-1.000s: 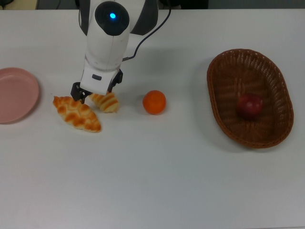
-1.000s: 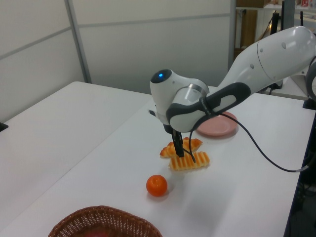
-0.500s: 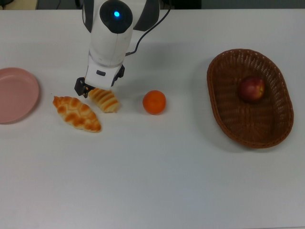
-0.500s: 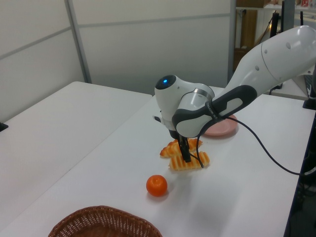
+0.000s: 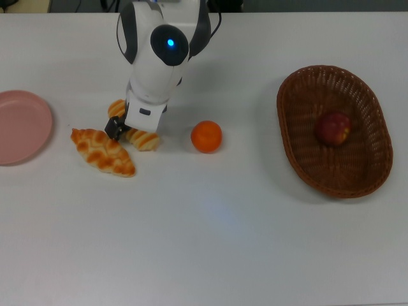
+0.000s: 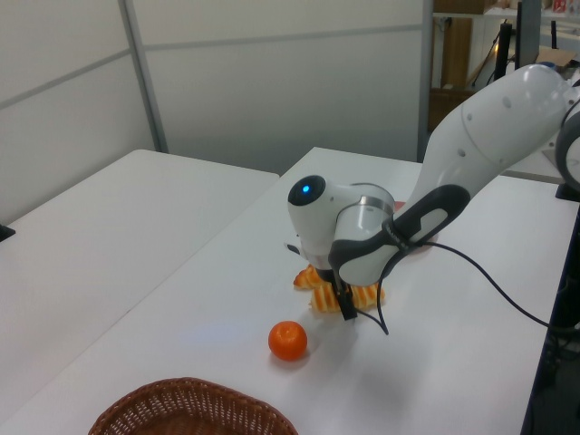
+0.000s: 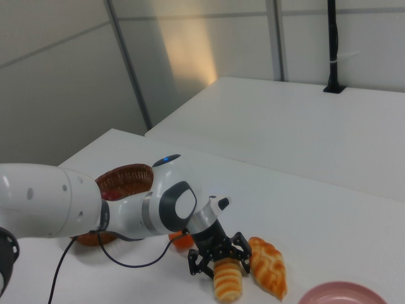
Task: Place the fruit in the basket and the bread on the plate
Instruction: 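Lower and grasp the striped bread roll, then lift the striped roll and carry it onto the pink plate, then open the gripper and raise it off the plate, then lower the gripper onto the orange and grasp it, then lift the orange and carry it into the basket beside the apple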
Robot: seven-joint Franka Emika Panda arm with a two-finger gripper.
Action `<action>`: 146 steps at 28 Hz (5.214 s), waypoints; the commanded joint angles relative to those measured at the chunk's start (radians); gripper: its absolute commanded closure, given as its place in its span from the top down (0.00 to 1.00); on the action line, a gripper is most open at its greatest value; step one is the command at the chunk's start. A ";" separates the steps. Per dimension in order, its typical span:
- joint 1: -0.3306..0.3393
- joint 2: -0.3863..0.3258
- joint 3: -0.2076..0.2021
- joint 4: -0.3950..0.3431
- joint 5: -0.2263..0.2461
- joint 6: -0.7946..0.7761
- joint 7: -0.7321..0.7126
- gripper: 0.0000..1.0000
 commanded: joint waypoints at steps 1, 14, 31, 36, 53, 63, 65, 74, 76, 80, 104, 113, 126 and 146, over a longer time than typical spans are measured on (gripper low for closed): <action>-0.030 0.003 0.001 -0.009 0.013 0.063 0.058 0.00; -0.055 -0.090 0.000 0.132 0.388 -0.051 0.030 0.00; -0.351 -0.061 -0.003 0.275 0.546 -0.141 0.165 0.00; -0.409 0.000 -0.005 0.292 0.541 -0.085 0.167 0.00; -0.460 0.063 -0.035 0.294 0.477 0.001 0.151 1.00; -0.451 0.017 -0.032 0.289 0.478 -0.009 0.151 1.00; -0.445 -0.018 -0.023 0.277 0.480 -0.040 0.148 1.00; -0.244 -0.159 -0.003 0.271 0.511 -0.423 -0.051 1.00; -0.169 -0.184 -0.003 0.271 0.515 -0.485 -0.044 1.00; -0.034 -0.191 -0.003 0.269 0.515 -0.502 0.005 1.00; 0.256 -0.063 -0.005 0.108 0.387 -0.131 0.444 1.00; 0.240 -0.041 -0.017 0.139 0.380 -0.105 0.440 1.00; 0.224 0.042 -0.017 0.153 0.294 -0.081 0.449 1.00; 0.233 0.042 -0.014 0.176 0.282 -0.085 0.457 0.00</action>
